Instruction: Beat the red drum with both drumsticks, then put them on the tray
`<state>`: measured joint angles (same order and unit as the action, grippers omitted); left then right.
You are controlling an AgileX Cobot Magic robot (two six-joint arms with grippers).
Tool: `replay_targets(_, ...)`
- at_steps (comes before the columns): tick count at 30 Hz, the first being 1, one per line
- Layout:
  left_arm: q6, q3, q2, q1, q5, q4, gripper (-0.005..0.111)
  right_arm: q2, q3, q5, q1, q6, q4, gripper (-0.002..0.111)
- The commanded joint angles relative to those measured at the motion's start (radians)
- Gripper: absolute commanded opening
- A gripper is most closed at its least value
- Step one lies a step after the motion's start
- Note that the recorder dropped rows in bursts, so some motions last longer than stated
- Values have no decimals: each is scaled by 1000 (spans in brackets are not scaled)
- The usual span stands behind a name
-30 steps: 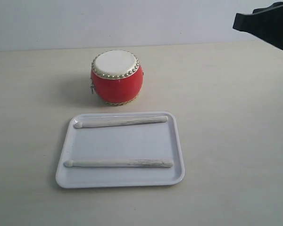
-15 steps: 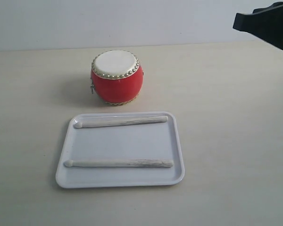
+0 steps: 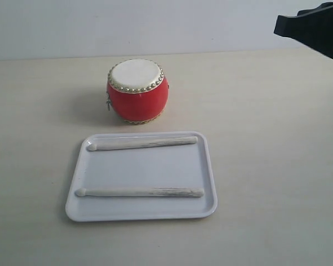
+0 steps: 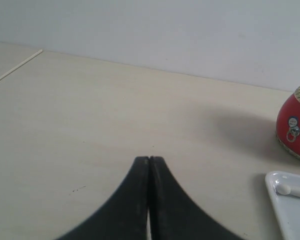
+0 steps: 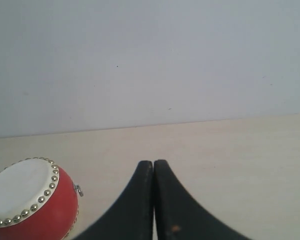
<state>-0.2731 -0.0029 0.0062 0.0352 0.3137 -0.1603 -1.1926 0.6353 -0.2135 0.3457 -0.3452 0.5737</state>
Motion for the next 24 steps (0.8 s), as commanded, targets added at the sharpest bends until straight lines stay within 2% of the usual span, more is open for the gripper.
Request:
replay_targets(1, 5, 3, -6, 3, -1, 4, 0, 7, -2, -13, -3, 2, -6, 0)
replay_targets(18, 6, 3, -6, 3, -1, -3, 0, -6, -2, -37, -3, 0, -6, 0)
replay_targets(24, 6, 3, -6, 3, -1, -3, 0, 109, -2, 40, -19, -71, -8, 0)
